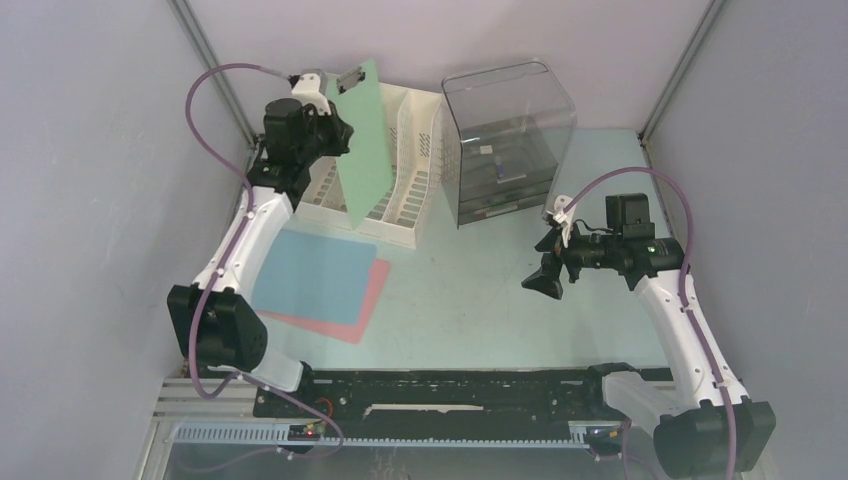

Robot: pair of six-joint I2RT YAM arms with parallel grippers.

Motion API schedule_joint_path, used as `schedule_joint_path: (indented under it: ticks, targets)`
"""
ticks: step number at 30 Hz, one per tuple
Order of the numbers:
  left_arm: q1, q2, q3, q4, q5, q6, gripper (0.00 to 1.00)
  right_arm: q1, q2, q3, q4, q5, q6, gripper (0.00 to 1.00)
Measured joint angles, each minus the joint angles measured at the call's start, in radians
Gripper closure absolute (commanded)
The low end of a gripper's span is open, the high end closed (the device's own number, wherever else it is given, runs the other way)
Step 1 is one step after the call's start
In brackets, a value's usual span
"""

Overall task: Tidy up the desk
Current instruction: Place the folder in the storage box.

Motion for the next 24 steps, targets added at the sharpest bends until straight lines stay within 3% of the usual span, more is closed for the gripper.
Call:
schedule_joint_path:
  ticks: [8, 24]
  targets:
    - [-0.003, -0.032, -0.126, 0.272, 0.050, 0.048, 1.00, 0.001, 0.000, 0.000, 0.000, 0.003, -0.002, 0.00]
    - [-0.012, 0.000, -0.287, 0.639, 0.104, 0.069, 1.00, 0.005, -0.002, 0.000, -0.002, 0.003, -0.008, 0.00]
